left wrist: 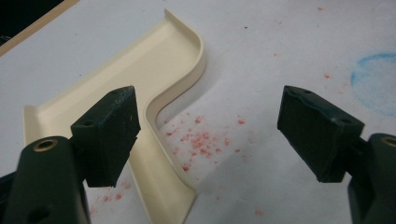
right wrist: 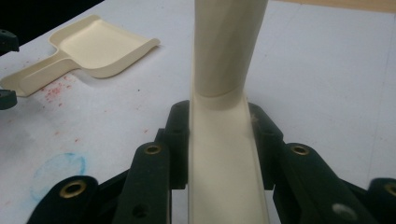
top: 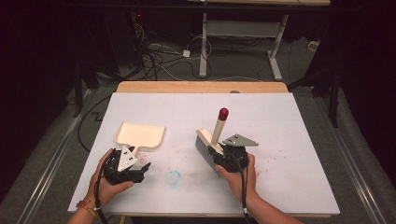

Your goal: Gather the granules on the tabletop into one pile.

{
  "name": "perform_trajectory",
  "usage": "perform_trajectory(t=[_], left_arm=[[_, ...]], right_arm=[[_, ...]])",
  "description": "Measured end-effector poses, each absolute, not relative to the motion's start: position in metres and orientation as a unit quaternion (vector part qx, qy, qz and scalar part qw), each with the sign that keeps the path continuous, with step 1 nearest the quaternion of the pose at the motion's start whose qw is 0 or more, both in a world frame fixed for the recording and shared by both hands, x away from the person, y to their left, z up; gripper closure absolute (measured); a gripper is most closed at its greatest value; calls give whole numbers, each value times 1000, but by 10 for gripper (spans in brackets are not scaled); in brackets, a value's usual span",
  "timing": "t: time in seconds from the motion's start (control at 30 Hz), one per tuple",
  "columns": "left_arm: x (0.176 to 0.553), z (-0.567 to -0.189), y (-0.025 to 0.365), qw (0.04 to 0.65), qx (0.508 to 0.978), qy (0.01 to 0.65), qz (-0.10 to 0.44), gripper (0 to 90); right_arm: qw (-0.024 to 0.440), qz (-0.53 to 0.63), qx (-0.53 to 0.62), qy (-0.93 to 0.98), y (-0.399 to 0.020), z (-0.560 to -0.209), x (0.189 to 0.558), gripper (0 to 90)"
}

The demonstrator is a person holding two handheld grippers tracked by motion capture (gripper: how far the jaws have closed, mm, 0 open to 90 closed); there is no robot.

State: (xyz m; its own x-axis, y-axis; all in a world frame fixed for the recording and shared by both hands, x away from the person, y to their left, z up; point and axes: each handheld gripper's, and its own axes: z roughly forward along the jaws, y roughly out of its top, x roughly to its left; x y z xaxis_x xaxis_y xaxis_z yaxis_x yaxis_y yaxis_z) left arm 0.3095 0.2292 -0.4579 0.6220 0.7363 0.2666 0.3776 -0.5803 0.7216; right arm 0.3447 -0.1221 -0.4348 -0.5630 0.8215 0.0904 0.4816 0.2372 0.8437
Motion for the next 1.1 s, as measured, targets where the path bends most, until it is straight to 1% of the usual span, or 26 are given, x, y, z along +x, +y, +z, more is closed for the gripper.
perform_trajectory(t=[0.3, 0.37, 0.5, 0.57, 0.7, 0.83, 0.9, 1.07, 1.1], left_arm=[[309, -459, 229, 312, 846, 331, 279, 200], [309, -459, 229, 309, 847, 330, 279, 200], [311, -459, 229, 307, 848, 330, 279, 200], [312, -459, 229, 307, 848, 330, 279, 200], [313, -461, 228, 302, 850, 330, 279, 200], [313, -461, 227, 301, 850, 331, 277, 200], [313, -461, 227, 301, 851, 330, 277, 200], [311, -461, 227, 303, 852, 328, 274, 200], [310, -461, 228, 305, 851, 327, 274, 200]], right_arm=[[196, 454, 377, 783, -132, -414, 346, 676], [190, 457, 353, 794, -136, -409, 353, 676], [218, 456, 279, 816, -143, -402, 371, 675], [224, 458, 235, 828, -146, -402, 385, 675], [220, 458, 186, 841, -148, -410, 416, 675], [229, 433, 164, 856, -140, -422, 442, 675], [238, 433, 160, 854, -135, -427, 452, 675], [230, 438, 148, 856, -124, -439, 469, 676], [220, 447, 151, 854, -122, -440, 470, 676]])
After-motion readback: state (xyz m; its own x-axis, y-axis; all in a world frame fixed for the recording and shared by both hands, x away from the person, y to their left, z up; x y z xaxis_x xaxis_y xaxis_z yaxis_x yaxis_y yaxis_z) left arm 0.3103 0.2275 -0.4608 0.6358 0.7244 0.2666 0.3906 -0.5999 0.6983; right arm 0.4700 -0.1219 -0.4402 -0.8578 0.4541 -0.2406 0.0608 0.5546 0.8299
